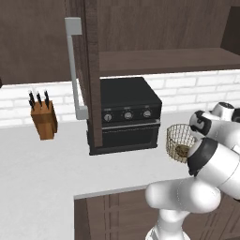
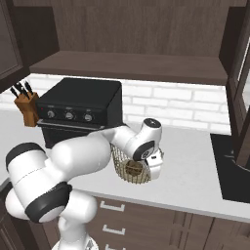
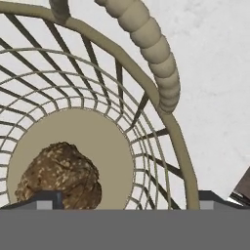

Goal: Open the cabinet, pick up the bread from the cabinet and place it in the basket. Then move the basket to the dining counter.

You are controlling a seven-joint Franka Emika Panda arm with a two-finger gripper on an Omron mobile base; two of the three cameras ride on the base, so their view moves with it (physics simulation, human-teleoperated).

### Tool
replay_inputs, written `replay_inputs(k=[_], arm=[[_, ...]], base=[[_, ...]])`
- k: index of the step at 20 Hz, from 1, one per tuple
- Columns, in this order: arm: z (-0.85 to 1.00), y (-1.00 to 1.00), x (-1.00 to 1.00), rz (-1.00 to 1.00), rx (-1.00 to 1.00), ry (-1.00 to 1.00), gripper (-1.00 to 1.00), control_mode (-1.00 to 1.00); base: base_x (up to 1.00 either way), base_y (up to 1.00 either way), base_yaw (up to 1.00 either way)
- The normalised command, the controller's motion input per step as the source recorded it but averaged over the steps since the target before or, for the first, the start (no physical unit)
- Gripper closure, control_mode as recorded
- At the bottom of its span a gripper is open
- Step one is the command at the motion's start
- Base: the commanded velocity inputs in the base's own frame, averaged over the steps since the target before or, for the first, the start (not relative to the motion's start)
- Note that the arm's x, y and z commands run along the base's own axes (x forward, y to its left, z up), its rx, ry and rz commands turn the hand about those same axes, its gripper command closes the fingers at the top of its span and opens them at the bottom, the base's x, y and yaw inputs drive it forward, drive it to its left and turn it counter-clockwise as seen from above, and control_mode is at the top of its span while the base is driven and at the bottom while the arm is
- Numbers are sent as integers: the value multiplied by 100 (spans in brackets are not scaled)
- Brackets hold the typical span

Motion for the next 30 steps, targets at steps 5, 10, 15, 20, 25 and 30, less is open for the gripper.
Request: replay_inputs(k=[5, 10, 15, 20, 25, 30], arm=[[-11, 33, 0, 0, 0, 0, 100, -100], [-10, 26, 0, 0, 0, 0, 100, -100], [-4, 10, -2, -2, 0, 0, 100, -100], [37, 0, -26, -17, 0, 0, 100, -100], [99, 0, -33, -8, 0, 0, 100, -100], [80, 3, -58, 0, -7, 0, 100, -100]], base=[[0, 0, 0], [0, 0, 0], [0, 0, 0], [0, 0, 0], [0, 0, 0], [0, 0, 0]])
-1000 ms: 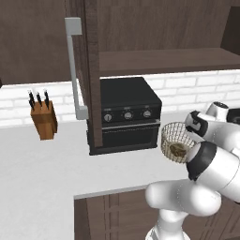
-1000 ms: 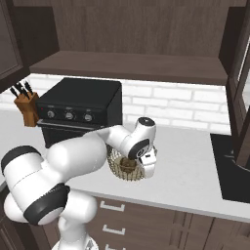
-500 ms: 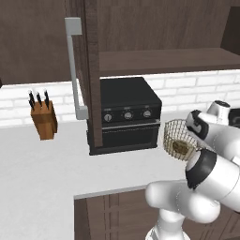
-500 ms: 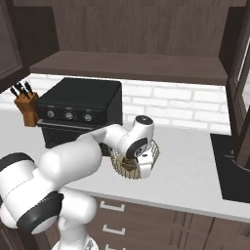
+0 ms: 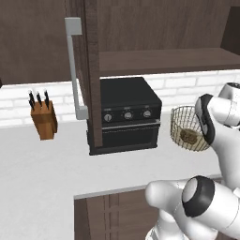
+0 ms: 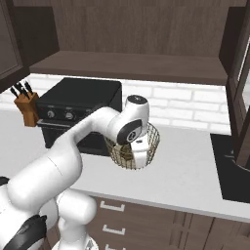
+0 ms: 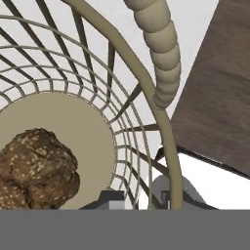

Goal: Open the cabinet, pick up the bread from the cabinet and place it in the basket. Then move the basket to the dining counter.

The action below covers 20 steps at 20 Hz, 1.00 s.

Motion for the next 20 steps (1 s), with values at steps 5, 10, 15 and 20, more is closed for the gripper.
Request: replay_inputs(k=[5, 10, 15, 20], arm=[[52, 31, -70, 6, -30, -1, 100, -100], [42, 49, -27, 0, -3, 5, 100, -100], [3, 68, -17, 0, 0, 1, 100, -100], [0, 6, 4, 0, 18, -2, 100, -100]], base=[[0, 0, 0], [0, 0, 0], [0, 0, 0], [0, 0, 0]])
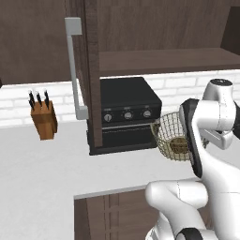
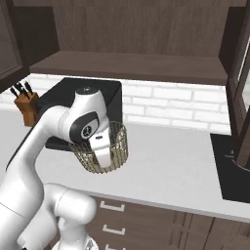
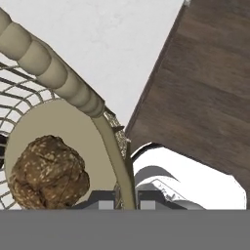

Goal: Open the cabinet, pick up the bread from the cabinet and place it in the basket. Then move the basket to the dining counter.

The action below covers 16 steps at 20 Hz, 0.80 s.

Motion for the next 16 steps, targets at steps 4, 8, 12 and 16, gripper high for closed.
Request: replay_inputs(k=[4, 8, 12, 16], arm=[[-3, 1, 0, 0, 0, -1, 100, -100], [0, 0, 0, 0, 0, 0, 100, -100], [0, -1, -5, 0, 0, 0, 100, -100], [0, -5, -18, 0, 1, 0, 100, 100]], base=[[0, 0, 0], [0, 0, 0], [0, 0, 0], [-32, -12, 0]])
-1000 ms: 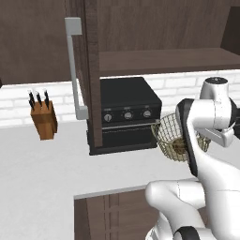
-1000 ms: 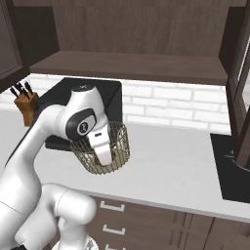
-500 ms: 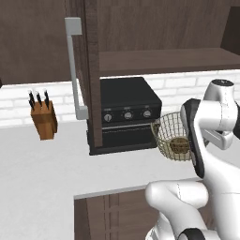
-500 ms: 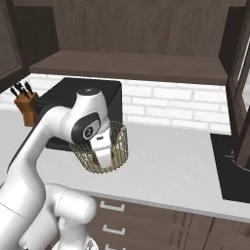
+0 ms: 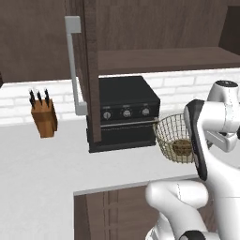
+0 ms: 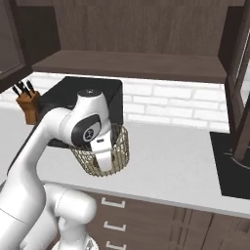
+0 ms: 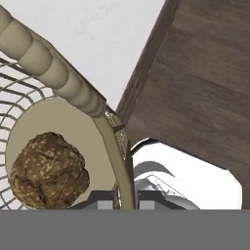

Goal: Open the cabinet, pick up the bread from the cabinet and place it in the basket. Then move the basket to the dining counter.

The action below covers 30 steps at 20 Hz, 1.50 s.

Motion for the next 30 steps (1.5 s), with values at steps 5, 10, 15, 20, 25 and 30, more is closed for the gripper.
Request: replay_inputs(k=[5, 10, 15, 20, 25, 30], arm=[[0, 0, 0, 0, 0, 0, 100, 100], [0, 0, 0, 0, 0, 0, 100, 100], [0, 0, 0, 0, 0, 0, 100, 100], [0, 0, 0, 0, 0, 0, 100, 100], [0, 0, 0, 0, 0, 0, 100, 100], [0, 0, 0, 0, 0, 0, 100, 100]], base=[[-70, -25, -1], [-71, -35, -1], [-49, -47, -21], [-7, -57, -77], [0, -38, -89], [0, -30, -92]])
